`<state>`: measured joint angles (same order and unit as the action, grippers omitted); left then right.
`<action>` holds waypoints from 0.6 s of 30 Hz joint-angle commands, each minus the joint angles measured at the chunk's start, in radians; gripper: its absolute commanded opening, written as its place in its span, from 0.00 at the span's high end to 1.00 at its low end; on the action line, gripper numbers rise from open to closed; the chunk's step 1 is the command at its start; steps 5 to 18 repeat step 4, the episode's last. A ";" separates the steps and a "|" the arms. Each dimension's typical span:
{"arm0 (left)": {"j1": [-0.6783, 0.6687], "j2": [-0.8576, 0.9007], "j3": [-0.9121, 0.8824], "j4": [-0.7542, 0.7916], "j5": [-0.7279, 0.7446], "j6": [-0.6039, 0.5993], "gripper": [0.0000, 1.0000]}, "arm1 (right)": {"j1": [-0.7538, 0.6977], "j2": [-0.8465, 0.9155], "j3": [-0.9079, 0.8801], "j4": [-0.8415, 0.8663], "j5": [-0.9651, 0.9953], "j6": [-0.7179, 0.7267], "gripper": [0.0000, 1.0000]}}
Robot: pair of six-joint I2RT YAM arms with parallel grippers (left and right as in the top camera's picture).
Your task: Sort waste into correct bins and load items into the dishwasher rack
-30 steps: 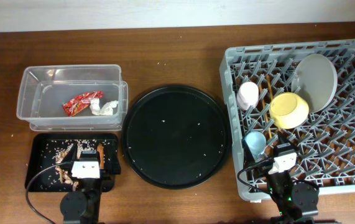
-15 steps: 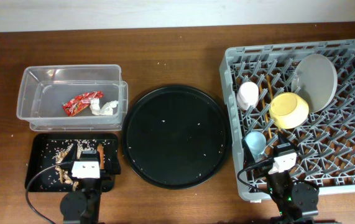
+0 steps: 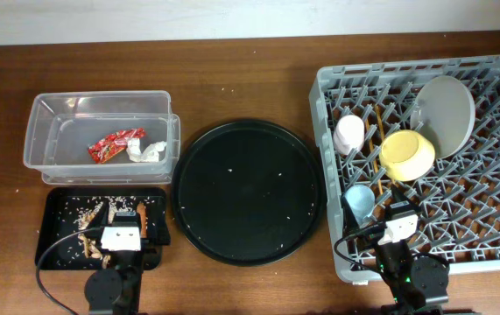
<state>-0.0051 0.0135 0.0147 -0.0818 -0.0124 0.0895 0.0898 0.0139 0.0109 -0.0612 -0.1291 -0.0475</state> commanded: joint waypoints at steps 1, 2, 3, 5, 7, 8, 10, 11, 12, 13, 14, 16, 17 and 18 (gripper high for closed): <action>0.000 -0.008 -0.006 -0.001 -0.010 0.017 0.01 | 0.008 -0.007 -0.005 -0.006 0.006 0.012 0.02; 0.000 -0.008 -0.006 -0.001 -0.010 0.017 0.01 | 0.008 -0.007 -0.005 -0.006 0.006 0.012 0.02; 0.000 -0.008 -0.006 -0.001 -0.010 0.017 0.01 | 0.008 -0.007 -0.005 -0.006 0.006 0.012 0.02; 0.000 -0.008 -0.006 -0.001 -0.010 0.017 0.01 | 0.008 -0.007 -0.005 -0.006 0.006 0.012 0.02; 0.000 -0.008 -0.006 -0.001 -0.010 0.017 0.01 | 0.008 -0.007 -0.005 -0.006 0.006 0.012 0.02; 0.000 -0.008 -0.006 -0.001 -0.010 0.017 0.01 | 0.008 -0.007 -0.005 -0.006 0.006 0.012 0.02; 0.000 -0.008 -0.006 -0.001 -0.010 0.017 0.01 | 0.008 -0.007 -0.005 -0.006 0.006 0.012 0.02; 0.000 -0.008 -0.006 -0.001 -0.010 0.017 0.01 | 0.008 -0.007 -0.005 -0.006 0.006 0.012 0.02; 0.000 -0.008 -0.006 -0.001 -0.010 0.017 0.01 | 0.008 -0.007 -0.005 -0.006 0.006 0.012 0.02; 0.000 -0.008 -0.006 -0.001 -0.010 0.017 0.01 | 0.008 -0.007 -0.005 -0.006 0.006 0.012 0.02; 0.000 -0.008 -0.006 -0.001 -0.010 0.017 0.01 | 0.008 -0.007 -0.005 -0.006 0.006 0.012 0.02; 0.000 -0.008 -0.006 -0.001 -0.010 0.017 0.01 | 0.008 -0.007 -0.005 -0.006 0.006 0.012 0.02; 0.000 -0.008 -0.006 -0.001 -0.010 0.017 0.01 | 0.008 -0.007 -0.005 -0.006 0.006 0.012 0.02; 0.000 -0.008 -0.006 -0.001 -0.010 0.017 0.01 | 0.008 -0.007 -0.005 -0.006 0.006 0.012 0.02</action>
